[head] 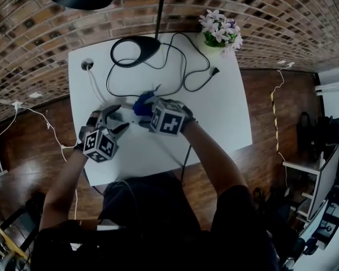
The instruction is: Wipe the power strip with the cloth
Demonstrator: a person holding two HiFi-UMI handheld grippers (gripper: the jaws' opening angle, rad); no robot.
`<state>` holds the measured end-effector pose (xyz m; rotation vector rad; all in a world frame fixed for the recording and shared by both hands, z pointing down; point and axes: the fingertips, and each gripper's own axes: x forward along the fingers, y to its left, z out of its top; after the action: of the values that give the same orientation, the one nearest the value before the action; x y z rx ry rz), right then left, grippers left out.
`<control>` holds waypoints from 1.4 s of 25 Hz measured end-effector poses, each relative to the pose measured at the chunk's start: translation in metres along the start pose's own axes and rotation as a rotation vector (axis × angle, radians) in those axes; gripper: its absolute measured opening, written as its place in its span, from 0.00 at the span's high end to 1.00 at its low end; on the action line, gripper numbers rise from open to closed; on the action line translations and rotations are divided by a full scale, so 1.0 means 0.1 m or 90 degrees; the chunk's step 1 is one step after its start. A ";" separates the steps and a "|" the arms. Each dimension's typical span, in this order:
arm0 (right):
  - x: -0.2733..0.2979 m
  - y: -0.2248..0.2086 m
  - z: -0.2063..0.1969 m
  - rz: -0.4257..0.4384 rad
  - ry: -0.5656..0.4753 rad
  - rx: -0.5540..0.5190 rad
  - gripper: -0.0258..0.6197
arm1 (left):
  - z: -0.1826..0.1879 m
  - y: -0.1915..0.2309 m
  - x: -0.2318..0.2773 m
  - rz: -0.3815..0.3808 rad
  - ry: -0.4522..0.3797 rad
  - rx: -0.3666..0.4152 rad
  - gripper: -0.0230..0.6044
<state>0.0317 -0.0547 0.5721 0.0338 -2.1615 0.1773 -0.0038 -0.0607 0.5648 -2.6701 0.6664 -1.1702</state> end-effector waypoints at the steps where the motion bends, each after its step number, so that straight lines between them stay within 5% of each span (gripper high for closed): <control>1: 0.00 0.00 0.00 -0.011 -0.002 -0.006 0.57 | -0.01 0.03 -0.04 -0.027 -0.010 -0.063 0.47; 3: 0.01 0.01 0.00 -0.023 -0.002 -0.014 0.57 | 0.00 0.16 -0.13 -0.067 -0.034 -0.182 0.47; 5: 0.01 0.04 0.00 -0.031 0.000 -0.028 0.57 | -0.06 0.35 -0.16 -0.097 -0.033 -0.249 0.47; 10: -0.02 0.11 -0.01 -0.077 0.035 -0.134 0.59 | -0.34 0.22 0.09 -0.299 0.100 -0.253 0.46; 12: 0.00 0.15 -0.02 -0.112 0.060 -0.211 0.77 | -0.41 0.17 0.12 -0.341 0.129 -0.262 0.46; 14: 0.01 0.15 -0.01 -0.135 0.047 -0.206 0.81 | -0.43 0.18 0.13 -0.353 0.135 -0.271 0.45; 21: -0.19 0.04 0.05 -0.153 -0.096 0.018 0.74 | -0.43 0.15 0.15 -0.357 0.144 -0.270 0.43; 22: -0.26 0.00 0.06 -0.153 -0.126 0.071 0.69 | -0.43 0.14 0.14 -0.352 0.136 -0.263 0.44; 24: -0.35 -0.04 0.01 -0.132 -0.154 0.159 0.38 | -0.42 0.14 0.12 -0.330 0.109 -0.241 0.45; 25: -0.33 -0.03 -0.05 -0.113 -0.140 0.175 0.34 | -0.41 0.14 0.10 -0.312 0.091 -0.224 0.45; 29: -0.06 -0.01 -0.28 -0.064 -0.003 0.080 0.34 | -0.29 0.14 0.01 -0.217 0.008 -0.173 0.45; 35: 0.18 -0.20 -0.25 -0.018 0.065 -0.011 0.40 | -0.28 0.17 0.01 -0.147 -0.034 -0.159 0.46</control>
<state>0.0440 -0.0698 0.6032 0.0455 -2.0588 0.1414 -0.0297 -0.0750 0.5797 -3.0446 0.5391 -1.1291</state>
